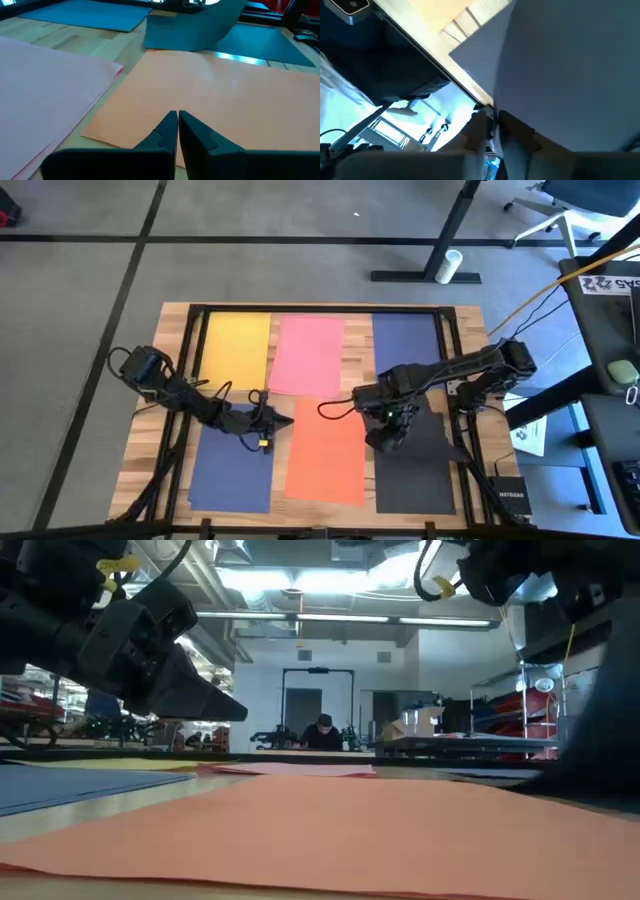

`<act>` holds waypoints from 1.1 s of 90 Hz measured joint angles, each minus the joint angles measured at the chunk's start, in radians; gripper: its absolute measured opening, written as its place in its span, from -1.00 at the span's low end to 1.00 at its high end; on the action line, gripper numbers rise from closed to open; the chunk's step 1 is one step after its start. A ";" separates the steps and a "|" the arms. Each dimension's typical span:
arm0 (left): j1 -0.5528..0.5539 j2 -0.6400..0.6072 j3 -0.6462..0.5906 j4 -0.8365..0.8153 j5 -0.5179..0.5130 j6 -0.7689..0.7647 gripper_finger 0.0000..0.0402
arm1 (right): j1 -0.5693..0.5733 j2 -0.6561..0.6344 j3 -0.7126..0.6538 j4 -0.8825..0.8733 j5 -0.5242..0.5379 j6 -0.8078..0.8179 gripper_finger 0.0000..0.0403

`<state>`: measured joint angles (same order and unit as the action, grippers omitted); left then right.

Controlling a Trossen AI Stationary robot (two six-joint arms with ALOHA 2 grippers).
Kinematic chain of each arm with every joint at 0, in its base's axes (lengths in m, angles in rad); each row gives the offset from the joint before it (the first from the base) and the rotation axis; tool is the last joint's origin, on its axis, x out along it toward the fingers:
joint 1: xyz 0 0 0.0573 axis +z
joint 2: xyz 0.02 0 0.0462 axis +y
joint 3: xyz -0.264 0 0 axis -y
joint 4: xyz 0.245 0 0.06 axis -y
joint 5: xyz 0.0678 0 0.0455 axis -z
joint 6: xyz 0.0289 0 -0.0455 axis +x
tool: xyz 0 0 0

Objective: Organize paper
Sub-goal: Stack the black paper on top of the black paper

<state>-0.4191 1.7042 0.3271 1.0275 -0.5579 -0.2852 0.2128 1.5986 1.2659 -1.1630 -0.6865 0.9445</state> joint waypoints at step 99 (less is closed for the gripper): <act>0.000 0.000 0.000 0.000 0.000 -0.022 -1.00 | 0.016 -0.022 -0.339 0.287 0.876 0.133 -1.00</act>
<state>-0.4191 1.7042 0.3271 1.0279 -0.5579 -0.3069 0.2291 1.5764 0.9267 -0.8758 0.1895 1.0776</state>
